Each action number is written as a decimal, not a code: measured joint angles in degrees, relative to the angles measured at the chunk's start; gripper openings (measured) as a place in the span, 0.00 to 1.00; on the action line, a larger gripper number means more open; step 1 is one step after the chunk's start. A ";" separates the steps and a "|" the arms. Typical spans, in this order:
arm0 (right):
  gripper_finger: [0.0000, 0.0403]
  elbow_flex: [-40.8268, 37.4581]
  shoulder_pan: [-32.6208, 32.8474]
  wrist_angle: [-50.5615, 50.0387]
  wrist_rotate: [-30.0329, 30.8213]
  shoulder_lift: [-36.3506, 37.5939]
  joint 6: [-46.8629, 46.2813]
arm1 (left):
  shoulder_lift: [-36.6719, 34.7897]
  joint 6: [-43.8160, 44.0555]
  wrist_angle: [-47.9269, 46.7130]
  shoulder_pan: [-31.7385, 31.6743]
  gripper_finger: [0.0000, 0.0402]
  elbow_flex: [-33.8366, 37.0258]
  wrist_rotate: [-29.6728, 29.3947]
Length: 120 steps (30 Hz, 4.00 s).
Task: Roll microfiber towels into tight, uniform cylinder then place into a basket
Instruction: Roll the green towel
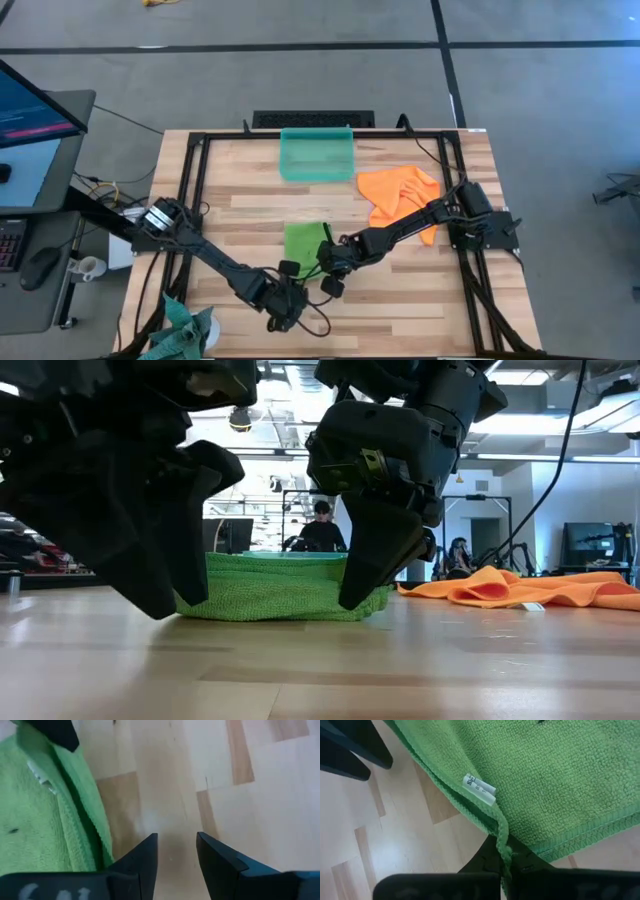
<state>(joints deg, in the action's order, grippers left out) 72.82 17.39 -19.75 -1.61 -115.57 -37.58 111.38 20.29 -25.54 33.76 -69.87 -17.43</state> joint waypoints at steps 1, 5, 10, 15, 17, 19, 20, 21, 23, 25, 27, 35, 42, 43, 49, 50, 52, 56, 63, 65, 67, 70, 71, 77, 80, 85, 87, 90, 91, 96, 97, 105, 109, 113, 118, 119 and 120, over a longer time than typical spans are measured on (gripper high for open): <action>0.03 0.00 0.00 -0.03 -0.01 0.00 0.00 | -0.14 0.00 -0.34 0.04 0.32 0.00 -0.72; 0.04 0.00 0.04 -0.07 -0.01 0.02 0.00 | -0.69 0.01 -1.03 0.46 0.32 0.00 -3.22; 0.03 0.01 0.04 -0.52 -0.01 0.02 0.03 | -1.54 0.04 -1.72 1.22 0.32 0.00 -7.10; 0.04 0.02 0.04 -0.85 -0.04 0.02 0.02 | -1.56 -0.32 -2.87 0.79 0.32 0.00 -10.21; 0.04 0.02 0.04 -0.87 -0.04 0.02 0.02 | -1.56 -0.08 -4.08 0.39 0.32 0.00 -10.35; 0.04 0.02 0.04 -0.90 -0.04 0.02 0.02 | -1.56 0.10 -4.70 0.14 0.32 0.00 -10.87; 0.03 0.02 0.04 -0.90 -0.04 0.04 0.04 | -1.56 0.15 -5.02 0.09 0.32 0.00 -11.37; 0.03 0.02 0.04 -0.92 -0.04 0.04 0.02 | -1.56 0.23 -5.48 0.03 0.32 0.00 -11.80; 0.03 0.02 0.04 -0.92 -0.06 0.04 0.02 | -1.56 0.74 -6.35 -0.29 0.32 0.00 -12.72; 0.04 0.02 0.04 -1.00 -0.06 0.04 0.03 | -1.56 1.71 -7.44 -0.61 0.32 0.00 -14.50; 0.05 0.02 0.04 -1.01 -0.06 0.04 0.02 | -1.56 3.08 -9.08 -0.91 0.32 0.00 -16.15; 0.04 0.02 0.04 -0.96 -0.06 0.04 0.02 | -1.56 8.96 -12.88 -2.59 0.32 0.00 -16.96; 0.05 0.02 0.07 -0.96 -0.06 0.04 0.00 | -1.56 12.35 -12.00 -4.17 0.32 0.67 -17.11; 0.05 0.02 0.07 -0.96 -0.06 0.04 0.00 | -1.56 13.04 -11.73 -4.45 0.32 1.25 -17.14; 0.11 0.02 0.56 -0.79 0.97 0.04 0.04 | -1.58 17.08 -10.49 -6.02 0.32 4.90 -15.11; 0.12 0.02 0.79 -0.76 1.70 0.04 0.04 | -1.62 17.41 -10.12 -6.19 0.32 5.36 -15.01; 0.16 0.02 1.15 -0.76 3.66 0.04 0.05 | -1.72 17.76 -10.07 -6.33 0.32 5.91 -14.82; 0.23 0.02 1.40 -0.81 6.01 0.04 0.07 | -1.74 17.77 -10.06 -6.32 0.32 6.03 -14.51; 0.38 0.02 1.32 -0.81 6.15 0.04 0.52 | -1.74 17.28 -9.34 -6.21 0.32 6.10 -14.15; 0.41 0.02 0.86 -0.81 6.12 0.04 0.52 | -1.74 17.27 -9.34 -6.19 0.32 6.12 -14.08; 0.44 0.05 0.41 -0.98 5.33 0.04 0.53 | -1.74 17.25 -9.36 -6.18 0.32 6.12 -14.05; 0.47 0.09 -0.42 -2.17 3.51 0.31 0.59 | -1.74 17.22 -9.38 -6.17 0.32 6.12 -13.91; 0.48 0.09 -0.67 -2.83 3.26 0.51 0.57 | -1.74 17.20 -9.38 -6.17 0.32 6.12 -13.85; 0.50 0.04 -1.00 -8.33 3.82 3.66 0.54 | -1.71 16.99 -9.44 -6.15 0.32 6.12 -13.68; 0.49 0.04 0.27 -11.07 6.63 6.01 0.59 | -1.69 17.00 -9.47 -6.12 0.32 6.12 -13.68; 0.47 0.06 4.69 -17.29 14.38 10.09 0.70 | -1.67 17.00 -9.54 -6.12 0.32 6.12 -13.64; 0.47 0.04 7.10 -18.53 17.85 11.00 0.72 | -1.67 17.00 -9.69 -6.10 0.32 6.12 -13.64; 0.46 0.04 10.45 -18.57 22.49 11.12 0.73 | -1.65 16.98 -9.69 -6.10 0.32 6.12 -13.64; 0.46 0.03 11.32 -17.96 23.64 10.77 1.11 | -1.65 16.83 -9.69 -6.10 0.32 6.12 -13.62; 0.46 0.00 12.85 -8.01 24.53 7.25 10.99 | -1.65 16.26 -9.69 -6.10 0.32 6.12 -12.91; 0.46 0.09 12.76 -5.12 24.53 6.52 14.40 | -1.65 16.28 -9.67 -6.10 0.32 6.12 -12.87; 0.34 0.22 9.70 1.83 21.43 3.79 22.70 | -1.63 16.26 -9.65 -6.06 0.32 6.12 -12.65; 0.16 0.18 7.90 2.88 19.69 2.67 22.43 | -1.61 16.24 -9.61 -6.06 0.32 6.12 -12.79; 0.03 -0.05 6.26 2.04 16.83 1.46 22.36 | -1.61 16.26 -9.60 -6.06 0.32 6.12 -12.76; 0.06 -0.12 4.45 0.83 16.73 -0.17 19.29 | -1.61 16.26 -9.61 -6.05 0.32 6.14 -12.78; 0.06 0.13 4.08 1.17 16.81 -0.24 18.53 | -1.61 16.26 -9.62 -6.06 0.32 6.14 -12.76; 0.05 0.22 3.77 1.07 16.96 -0.35 17.98 | -1.61 16.26 -9.62 -6.04 0.32 6.14 -12.80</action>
<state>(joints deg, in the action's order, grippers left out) 73.04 21.16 -18.68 15.34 -115.92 -19.60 109.78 36.56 -35.16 27.73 -63.72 -30.23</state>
